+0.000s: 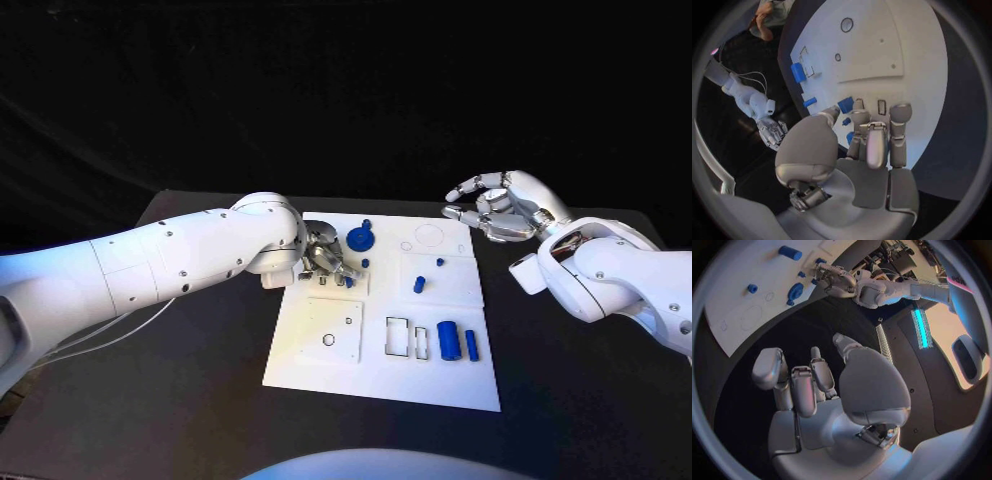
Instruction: Assemble the parts on the task board
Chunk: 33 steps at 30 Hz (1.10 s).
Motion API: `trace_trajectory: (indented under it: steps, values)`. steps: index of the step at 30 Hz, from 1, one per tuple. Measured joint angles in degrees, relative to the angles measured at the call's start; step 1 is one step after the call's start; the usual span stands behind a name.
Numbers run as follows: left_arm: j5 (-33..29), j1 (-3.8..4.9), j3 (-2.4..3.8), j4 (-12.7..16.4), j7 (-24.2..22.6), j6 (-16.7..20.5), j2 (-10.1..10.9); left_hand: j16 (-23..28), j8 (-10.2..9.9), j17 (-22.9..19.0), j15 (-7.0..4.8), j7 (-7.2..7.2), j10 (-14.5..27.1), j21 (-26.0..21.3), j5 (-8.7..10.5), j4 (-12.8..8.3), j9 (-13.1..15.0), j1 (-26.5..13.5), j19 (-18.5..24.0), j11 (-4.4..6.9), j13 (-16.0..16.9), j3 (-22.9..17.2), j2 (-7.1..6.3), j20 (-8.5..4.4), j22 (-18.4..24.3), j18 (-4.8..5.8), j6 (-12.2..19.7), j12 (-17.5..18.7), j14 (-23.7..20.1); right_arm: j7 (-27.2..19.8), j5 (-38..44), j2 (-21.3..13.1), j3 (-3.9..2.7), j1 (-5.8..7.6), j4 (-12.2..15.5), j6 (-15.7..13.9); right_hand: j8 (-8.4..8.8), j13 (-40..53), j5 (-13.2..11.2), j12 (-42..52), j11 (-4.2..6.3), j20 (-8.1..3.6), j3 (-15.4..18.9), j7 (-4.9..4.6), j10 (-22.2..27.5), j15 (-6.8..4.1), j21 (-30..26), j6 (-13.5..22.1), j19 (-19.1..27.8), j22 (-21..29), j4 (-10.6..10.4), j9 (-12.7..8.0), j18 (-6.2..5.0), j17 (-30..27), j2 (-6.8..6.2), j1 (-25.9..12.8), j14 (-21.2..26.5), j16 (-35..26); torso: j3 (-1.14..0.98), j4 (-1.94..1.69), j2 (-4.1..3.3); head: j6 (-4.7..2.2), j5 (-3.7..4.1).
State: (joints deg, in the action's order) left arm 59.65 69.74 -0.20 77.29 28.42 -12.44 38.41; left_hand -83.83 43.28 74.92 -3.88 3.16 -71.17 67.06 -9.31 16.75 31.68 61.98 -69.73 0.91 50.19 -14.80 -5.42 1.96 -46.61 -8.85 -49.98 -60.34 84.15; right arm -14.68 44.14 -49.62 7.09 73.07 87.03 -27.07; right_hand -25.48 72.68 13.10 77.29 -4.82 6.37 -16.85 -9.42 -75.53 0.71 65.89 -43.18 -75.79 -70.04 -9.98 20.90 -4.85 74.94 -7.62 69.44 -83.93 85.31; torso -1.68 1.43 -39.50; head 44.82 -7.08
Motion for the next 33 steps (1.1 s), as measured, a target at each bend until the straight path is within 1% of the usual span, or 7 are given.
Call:
trace_trajectory:
  steps: [4,8,11,16,19,25,33]
  values:
    - [-0.1,0.0,-0.01,0.0,0.0,-0.3,0.0,0.0,0.0,0.0,0.0,0.0,0.0,0.2,0.0,0.0,0.1,0.5,0.0,0.0,0.0,-0.3,0.03,0.0,-0.1,0.0,0.0,0.0,0.0,0.1,0.0,0.1,0.0,0.0,-0.1,0.2,0.0,0.0,0.0,-0.1,0.0,0.0,0.0,0.0,0.0,0.0,0.0,0.0,0.0,0.0,0.0,0.0,0.0,0.0,0.0,0.0,0.0,-0.1,0.01,-0.01,0.0,0.07,-0.01]
    - [-0.4,0.0,-0.02,0.0,0.0,-0.6,-0.1,0.0,0.0,0.0,0.0,0.03,0.0,0.5,0.0,0.0,0.2,1.9,0.0,0.0,0.0,-1.4,0.83,0.0,-0.3,0.0,0.4,0.0,0.0,0.1,0.1,0.1,0.0,0.0,-0.2,0.3,0.0,0.0,0.0,-0.2,0.0,0.0,0.0,0.0,0.0,0.0,0.0,0.0,0.0,0.0,0.0,0.0,0.0,0.0,0.0,0.0,0.0,-0.2,0.01,-0.03,0.0,0.14,-0.02]
    - [-0.8,0.0,0.0,-0.1,0.0,-0.7,-0.1,0.0,0.0,0.0,0.0,0.01,0.0,0.7,0.0,0.0,0.3,4.0,0.0,0.0,-0.2,-3.6,1.32,0.0,-0.5,0.01,0.4,0.0,0.0,0.2,0.1,0.2,0.0,0.0,-0.2,0.4,0.0,0.0,0.0,-0.2,0.0,0.0,0.0,0.0,0.0,0.0,0.0,0.0,0.0,0.0,0.0,0.0,0.0,0.0,0.0,0.0,0.0,-0.2,0.01,-0.03,0.0,0.16,-0.02]
    - [-1.6,0.13,0.11,-0.1,-0.1,-0.7,-0.1,0.0,0.0,0.0,-0.2,0.02,0.9,0.8,0.04,-0.4,0.4,8.3,0.5,-0.01,-1.3,-9.1,1.19,-0.02,-0.6,0.01,1.5,0.6,-0.2,0.3,0.1,0.3,0.0,0.0,-0.4,0.6,0.0,0.0,0.0,-0.2,0.0,0.0,0.0,0.0,0.0,0.0,0.0,0.0,0.0,0.0,0.0,0.0,0.0,0.0,0.0,0.0,0.0,-0.2,0.0,0.0,0.0,0.24,-0.05]
    - [-2.3,0.15,0.08,-0.1,-0.1,-0.7,0.0,0.0,-0.5,0.0,-0.2,0.39,1.6,0.8,0.24,-0.4,0.3,10.6,0.9,-0.1,-2.4,-13.7,-0.06,0.22,-0.3,0.01,2.0,1.6,-0.2,0.3,0.1,0.3,0.0,-0.03,-0.5,0.7,-0.24,0.0,0.0,-0.2,0.0,0.18,0.0,0.0,0.0,0.0,-0.2,0.0,0.2,0.1,0.0,0.0,0.0,0.0,0.0,0.0,0.0,-0.2,-0.02,0.01,-0.01,0.31,-0.07]
    - [-3.8,0.06,0.0,0.1,-0.1,-0.6,0.1,0.0,0.0,0.0,-0.2,0.92,2.4,1.0,0.49,1.8,0.5,12.7,1.4,-0.51,-4.7,-18.7,-1.67,0.29,-0.2,0.01,3.0,3.5,-0.2,0.5,0.1,0.5,0.01,-0.05,-0.8,0.9,-0.24,-0.1,0.0,-0.2,0.2,0.08,0.0,0.0,0.2,0.0,-0.5,0.0,0.3,0.4,0.0,0.0,0.0,0.0,0.0,0.0,0.0,-0.2,-0.05,0.02,-0.02,0.45,-0.13]
    - [-6.0,0.04,0.12,0.7,-0.1,-0.4,1.1,0.0,1.2,0.0,-0.2,0.96,2.4,1.4,0.67,1.7,0.5,11.2,1.4,-0.52,-5.4,-22.4,-3.3,0.3,-0.5,0.01,3.2,3.6,-0.2,0.6,0.1,0.6,0.01,-0.07,-1.0,1.2,-0.23,-0.1,0.0,-0.2,0.2,0.0,0.2,-0.2,0.2,0.0,-0.6,0.2,0.4,0.4,-0.2,0.0,0.0,0.0,0.0,0.0,0.0,-0.2,-0.05,-0.03,-0.01,0.51,-0.17]
